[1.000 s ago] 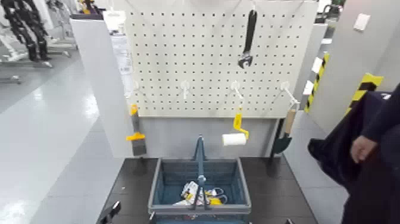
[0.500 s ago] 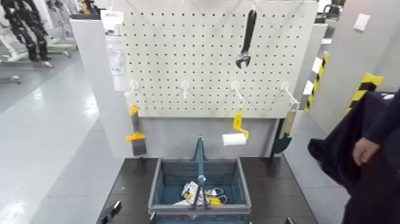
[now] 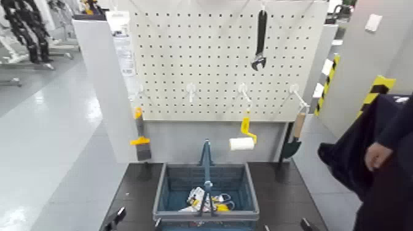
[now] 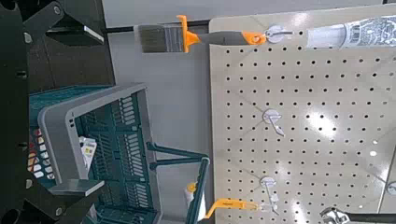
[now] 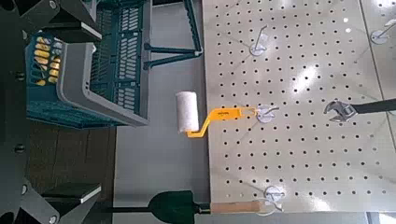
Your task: Put the black wrench into the crate.
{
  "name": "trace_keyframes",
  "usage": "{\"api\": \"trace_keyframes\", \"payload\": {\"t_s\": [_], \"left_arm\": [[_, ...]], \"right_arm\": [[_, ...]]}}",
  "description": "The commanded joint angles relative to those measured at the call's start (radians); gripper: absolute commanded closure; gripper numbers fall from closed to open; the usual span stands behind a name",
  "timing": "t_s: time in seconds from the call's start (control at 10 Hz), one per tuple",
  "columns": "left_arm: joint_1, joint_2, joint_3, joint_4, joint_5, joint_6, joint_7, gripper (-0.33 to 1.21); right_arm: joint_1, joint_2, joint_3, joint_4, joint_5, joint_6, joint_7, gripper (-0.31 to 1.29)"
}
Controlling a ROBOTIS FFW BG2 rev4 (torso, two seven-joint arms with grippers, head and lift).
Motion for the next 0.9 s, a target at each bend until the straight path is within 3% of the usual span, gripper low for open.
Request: {"api": "trace_keyframes", "payload": {"t_s": [0.1, 0.2, 0.9], "left_arm": [[-0.004, 0.0, -0.002, 0.004, 0.002, 0.0, 0.0, 0.21], [-0.007, 0.0, -0.004, 0.004, 0.002, 0.0, -0.001, 0.21], [-0.019, 0.005, -0.014, 0.01, 0.006, 0.0, -0.003, 0.21]], "right_arm": [[-0.021, 0.0, -0.054, -0.02, -0.026, 0.035, 0.039, 0.17], [-0.039, -0.002, -0.057, -0.013, -0.059, 0.049, 0.052, 0.17], [-0.263, -0.018, -0.103, 0.012, -0.08, 0.186, 0.123, 0.17]]}}
